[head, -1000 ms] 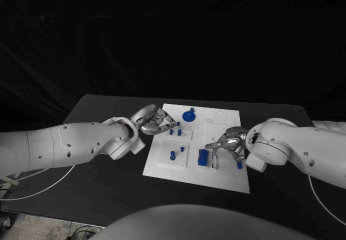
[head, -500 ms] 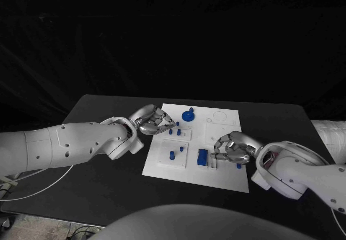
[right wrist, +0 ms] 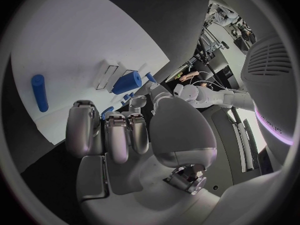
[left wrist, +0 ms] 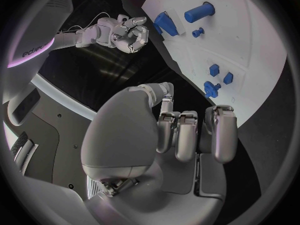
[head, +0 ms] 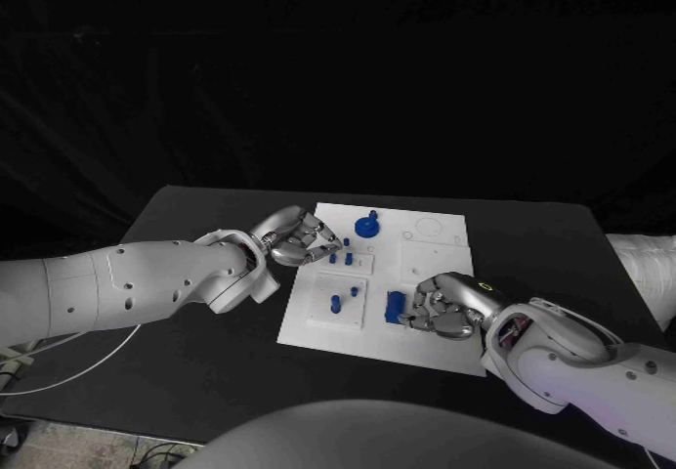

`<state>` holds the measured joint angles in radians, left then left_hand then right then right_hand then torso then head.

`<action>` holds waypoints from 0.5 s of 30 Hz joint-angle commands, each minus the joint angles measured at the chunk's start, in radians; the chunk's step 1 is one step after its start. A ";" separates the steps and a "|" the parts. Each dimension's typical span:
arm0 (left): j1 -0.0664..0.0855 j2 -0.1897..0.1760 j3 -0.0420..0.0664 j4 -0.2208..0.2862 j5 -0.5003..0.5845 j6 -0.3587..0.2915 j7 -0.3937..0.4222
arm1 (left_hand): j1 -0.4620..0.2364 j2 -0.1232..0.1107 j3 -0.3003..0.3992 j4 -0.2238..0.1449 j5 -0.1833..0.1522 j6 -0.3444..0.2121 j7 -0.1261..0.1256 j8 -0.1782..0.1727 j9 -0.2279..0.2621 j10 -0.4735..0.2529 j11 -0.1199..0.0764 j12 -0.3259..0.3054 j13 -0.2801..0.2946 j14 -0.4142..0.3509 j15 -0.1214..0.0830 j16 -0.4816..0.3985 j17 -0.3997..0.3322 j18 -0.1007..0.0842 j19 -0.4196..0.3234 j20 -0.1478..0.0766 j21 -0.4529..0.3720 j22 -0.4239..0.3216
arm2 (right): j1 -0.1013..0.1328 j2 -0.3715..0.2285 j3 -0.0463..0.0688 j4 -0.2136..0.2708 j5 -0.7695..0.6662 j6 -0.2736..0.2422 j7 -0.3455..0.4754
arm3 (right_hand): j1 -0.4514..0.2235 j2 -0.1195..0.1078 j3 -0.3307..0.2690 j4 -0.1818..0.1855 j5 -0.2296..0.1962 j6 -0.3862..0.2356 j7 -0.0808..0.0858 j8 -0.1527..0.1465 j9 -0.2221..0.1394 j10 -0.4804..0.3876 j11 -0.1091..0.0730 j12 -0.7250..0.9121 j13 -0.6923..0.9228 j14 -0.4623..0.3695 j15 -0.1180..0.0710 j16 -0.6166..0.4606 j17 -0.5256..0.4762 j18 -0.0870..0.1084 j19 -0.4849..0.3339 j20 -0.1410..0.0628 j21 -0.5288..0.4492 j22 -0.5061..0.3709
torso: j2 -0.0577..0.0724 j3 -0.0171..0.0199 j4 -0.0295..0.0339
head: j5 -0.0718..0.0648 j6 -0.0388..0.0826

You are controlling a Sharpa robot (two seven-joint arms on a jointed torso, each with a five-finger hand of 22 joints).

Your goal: Assemble the parts on the task board

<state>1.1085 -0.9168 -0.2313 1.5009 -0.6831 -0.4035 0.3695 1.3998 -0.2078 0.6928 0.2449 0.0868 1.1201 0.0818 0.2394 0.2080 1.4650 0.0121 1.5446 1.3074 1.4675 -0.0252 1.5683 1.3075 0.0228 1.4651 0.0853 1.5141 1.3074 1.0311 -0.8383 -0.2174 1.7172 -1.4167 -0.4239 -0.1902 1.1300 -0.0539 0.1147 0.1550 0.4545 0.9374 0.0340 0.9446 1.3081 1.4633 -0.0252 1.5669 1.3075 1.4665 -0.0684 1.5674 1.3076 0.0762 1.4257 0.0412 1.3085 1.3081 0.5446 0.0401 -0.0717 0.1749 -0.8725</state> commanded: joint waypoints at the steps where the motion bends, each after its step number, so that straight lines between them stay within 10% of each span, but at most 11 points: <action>1: 0.000 0.003 0.001 -0.001 -0.011 0.033 0.009 | 0.012 0.002 0.001 -0.006 0.005 -0.004 -0.003 0.004 0.001 0.084 -0.005 0.003 0.238 0.103 -0.005 0.003 0.263 -0.002 0.025 -0.003 0.001 0.236 | -0.005 0.012 0.000 -0.009 -0.101 -0.026 -0.042 | -0.015 0.000 -0.003 0.013 -0.009 -0.014 0.000 0.007 0.080 0.108 -0.005 0.004 0.263 0.104 -0.008 0.003 0.263 -0.011 -0.005 -0.004 -0.009 0.177 | 0.000 -0.0003 -0.0001 | -0.002 0.000; 7: 0.000 0.004 0.001 -0.003 -0.014 0.040 0.007 | 0.014 0.002 0.002 -0.007 0.005 -0.005 -0.003 0.005 0.002 0.084 -0.005 0.003 0.238 0.103 -0.005 0.003 0.263 -0.002 0.025 -0.003 0.001 0.236 | -0.013 0.034 0.000 -0.025 -0.116 0.003 -0.062 | 0.004 0.002 0.002 0.008 0.011 -0.044 0.001 0.009 0.077 0.108 -0.003 0.004 0.263 0.104 -0.006 0.003 0.263 -0.006 -0.019 -0.002 -0.032 0.170 | 0.001 0.0001 0.0012 | 0.001 0.000; 15: -0.001 0.003 0.001 -0.004 -0.016 0.044 0.006 | 0.015 0.002 0.002 -0.007 0.005 -0.005 -0.003 0.005 0.002 0.084 -0.005 0.003 0.238 0.103 -0.005 0.003 0.263 -0.002 0.025 -0.003 0.001 0.236 | -0.021 0.051 0.000 -0.047 -0.119 0.016 -0.068 | 0.046 0.004 0.037 -0.003 0.167 -0.048 0.001 0.044 0.080 0.108 -0.003 0.004 0.263 0.104 -0.006 0.003 0.263 -0.004 -0.027 -0.002 -0.046 0.167 | 0.000 -0.0002 -0.0006 | 0.005 0.000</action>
<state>1.1075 -0.9152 -0.2313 1.4959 -0.6936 -0.3810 0.3688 1.4036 -0.2040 0.6954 0.2423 0.0868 1.1201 0.0818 0.2394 0.2084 1.4650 0.0121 1.5446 1.3073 1.4675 -0.0251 1.5683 1.3074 0.0228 1.4650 0.0853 1.5141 1.3074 1.0116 -0.7890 -0.2170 1.6717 -1.5074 -0.4249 -0.2427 1.1666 -0.0482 0.1472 0.1527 0.6097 0.8882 0.0366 0.9837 1.3079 1.4633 -0.0251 1.5669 1.3074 1.4665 -0.0683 1.5674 1.3075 0.0763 1.4054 0.0393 1.2682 1.3079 0.5446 0.0399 -0.0711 0.1785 -0.8725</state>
